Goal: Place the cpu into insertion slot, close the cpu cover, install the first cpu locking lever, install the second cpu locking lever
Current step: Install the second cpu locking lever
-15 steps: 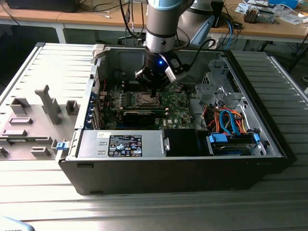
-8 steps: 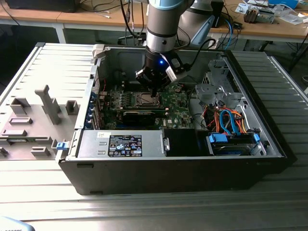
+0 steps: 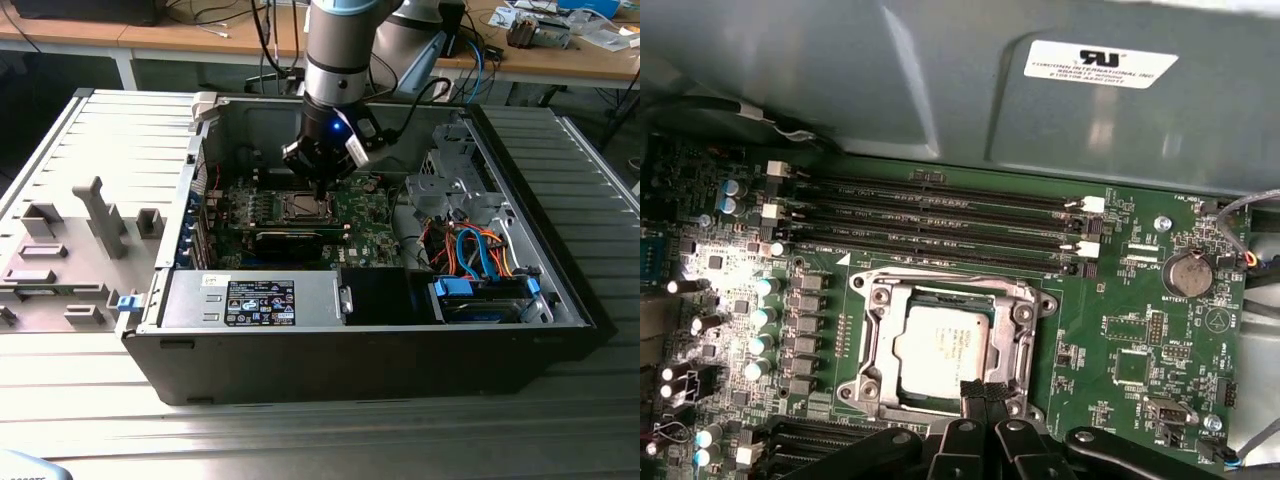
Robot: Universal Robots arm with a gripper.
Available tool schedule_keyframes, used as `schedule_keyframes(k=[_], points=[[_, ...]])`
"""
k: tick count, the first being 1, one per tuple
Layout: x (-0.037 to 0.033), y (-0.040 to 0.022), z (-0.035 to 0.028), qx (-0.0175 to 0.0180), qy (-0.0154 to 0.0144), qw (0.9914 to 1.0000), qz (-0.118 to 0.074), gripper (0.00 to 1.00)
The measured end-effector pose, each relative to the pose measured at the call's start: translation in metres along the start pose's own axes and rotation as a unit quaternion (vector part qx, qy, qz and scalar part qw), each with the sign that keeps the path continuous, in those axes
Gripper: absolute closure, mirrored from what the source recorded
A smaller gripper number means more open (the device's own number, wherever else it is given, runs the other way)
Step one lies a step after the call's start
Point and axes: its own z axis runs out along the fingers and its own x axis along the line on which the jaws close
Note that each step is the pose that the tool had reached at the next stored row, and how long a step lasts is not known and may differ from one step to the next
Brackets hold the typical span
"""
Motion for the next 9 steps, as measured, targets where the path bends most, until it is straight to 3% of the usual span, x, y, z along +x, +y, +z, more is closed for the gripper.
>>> schedule_keyframes(k=[7,9], points=[[0.0008,-0.0065,-0.0001,-0.0005,-0.0001,1.0,0.0,0.89],[0.0013,-0.0108,-0.0001,-0.0044,-0.0005,0.99999,0.0,0.89]])
